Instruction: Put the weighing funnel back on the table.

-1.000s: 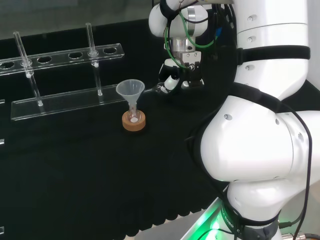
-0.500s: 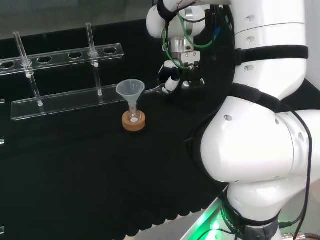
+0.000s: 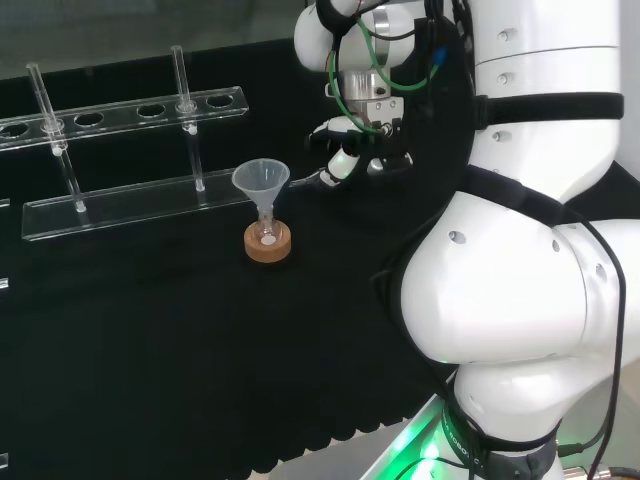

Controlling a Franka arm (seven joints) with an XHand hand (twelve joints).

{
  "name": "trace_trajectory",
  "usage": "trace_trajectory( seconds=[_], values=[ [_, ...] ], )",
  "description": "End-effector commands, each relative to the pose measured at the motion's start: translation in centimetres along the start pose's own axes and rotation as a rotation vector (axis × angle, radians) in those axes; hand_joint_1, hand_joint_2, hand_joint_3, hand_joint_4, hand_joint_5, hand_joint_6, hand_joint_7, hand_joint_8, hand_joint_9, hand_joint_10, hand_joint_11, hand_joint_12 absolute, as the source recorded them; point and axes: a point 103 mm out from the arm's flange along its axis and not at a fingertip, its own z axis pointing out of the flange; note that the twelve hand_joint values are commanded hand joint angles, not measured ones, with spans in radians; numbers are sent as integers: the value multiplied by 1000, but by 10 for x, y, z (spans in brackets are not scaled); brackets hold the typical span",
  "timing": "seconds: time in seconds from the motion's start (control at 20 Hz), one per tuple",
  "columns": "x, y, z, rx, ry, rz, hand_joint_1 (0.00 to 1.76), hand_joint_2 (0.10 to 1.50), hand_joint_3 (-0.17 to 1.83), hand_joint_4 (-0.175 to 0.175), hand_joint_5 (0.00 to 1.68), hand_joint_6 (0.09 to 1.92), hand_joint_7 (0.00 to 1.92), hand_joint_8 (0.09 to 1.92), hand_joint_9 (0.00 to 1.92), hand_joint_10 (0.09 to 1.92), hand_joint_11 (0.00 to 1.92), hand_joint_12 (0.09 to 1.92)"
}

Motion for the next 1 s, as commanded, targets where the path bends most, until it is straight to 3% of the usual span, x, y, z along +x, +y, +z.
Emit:
trace_trajectory(
  seconds=[0.05,1.0],
  values=[
    [7,-31,-42,-118,-12,-25,747,571,417,17,244,87,21,570,247,654,141,1378],
    [49,-127,-112,-227,-109,44,767,598,412,16,332,87,103,593,332,661,176,1376]
  ],
)
